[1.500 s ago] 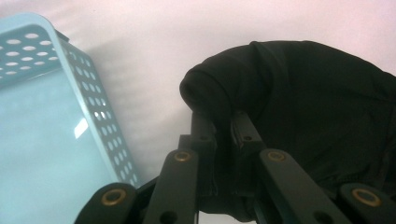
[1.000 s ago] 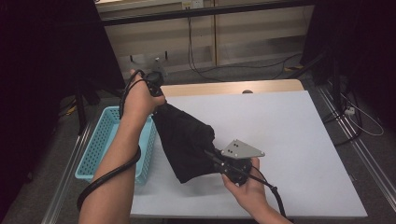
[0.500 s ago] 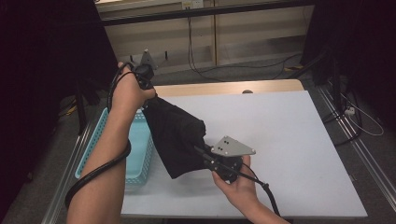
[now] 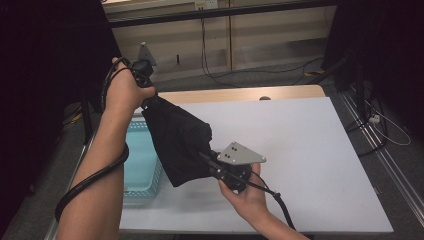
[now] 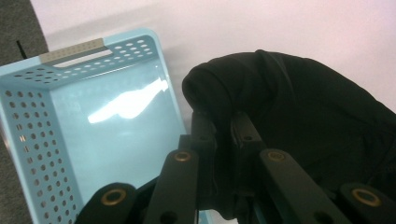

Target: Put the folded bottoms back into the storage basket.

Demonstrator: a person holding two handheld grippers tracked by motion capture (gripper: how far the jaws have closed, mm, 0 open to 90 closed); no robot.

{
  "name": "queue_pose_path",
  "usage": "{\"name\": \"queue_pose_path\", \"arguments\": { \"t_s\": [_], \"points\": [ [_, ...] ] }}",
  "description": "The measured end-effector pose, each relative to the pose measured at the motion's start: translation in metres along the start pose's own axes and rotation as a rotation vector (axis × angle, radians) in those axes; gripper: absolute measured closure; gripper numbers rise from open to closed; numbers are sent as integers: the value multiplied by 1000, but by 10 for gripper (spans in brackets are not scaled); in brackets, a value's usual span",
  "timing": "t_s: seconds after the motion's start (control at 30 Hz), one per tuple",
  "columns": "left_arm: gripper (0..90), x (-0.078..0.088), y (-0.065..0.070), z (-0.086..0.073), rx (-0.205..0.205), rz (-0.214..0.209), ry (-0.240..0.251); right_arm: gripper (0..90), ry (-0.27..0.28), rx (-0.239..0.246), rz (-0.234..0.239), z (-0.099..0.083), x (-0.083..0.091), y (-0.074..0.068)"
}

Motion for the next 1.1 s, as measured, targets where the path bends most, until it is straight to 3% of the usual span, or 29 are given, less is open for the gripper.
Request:
{"name": "queue_pose_path", "arguments": {
  "t_s": [0.13, 0.53, 1.1],
  "points": [
    [827, 7, -5, 1, -8, 13, 4, 810, 11, 5, 6, 7, -5, -6],
    [827, 25, -30, -1, 38, 29, 28, 810, 39, -3, 43, 21, -22, -22],
    [827, 40, -69, -10, 75, 53, 41, 809, 51, -5, 101, 33, -54, -57]
  ]
}}
Point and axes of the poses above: each handheld gripper's, and its own axes: x roughly backward along the jaws, z roughly out of its top, y roughly to its right, the point moved 9 cm from there along -x, roughly forward along the jaws, and after that the axes turned 8 degrees about y, right-handed, at the moved point
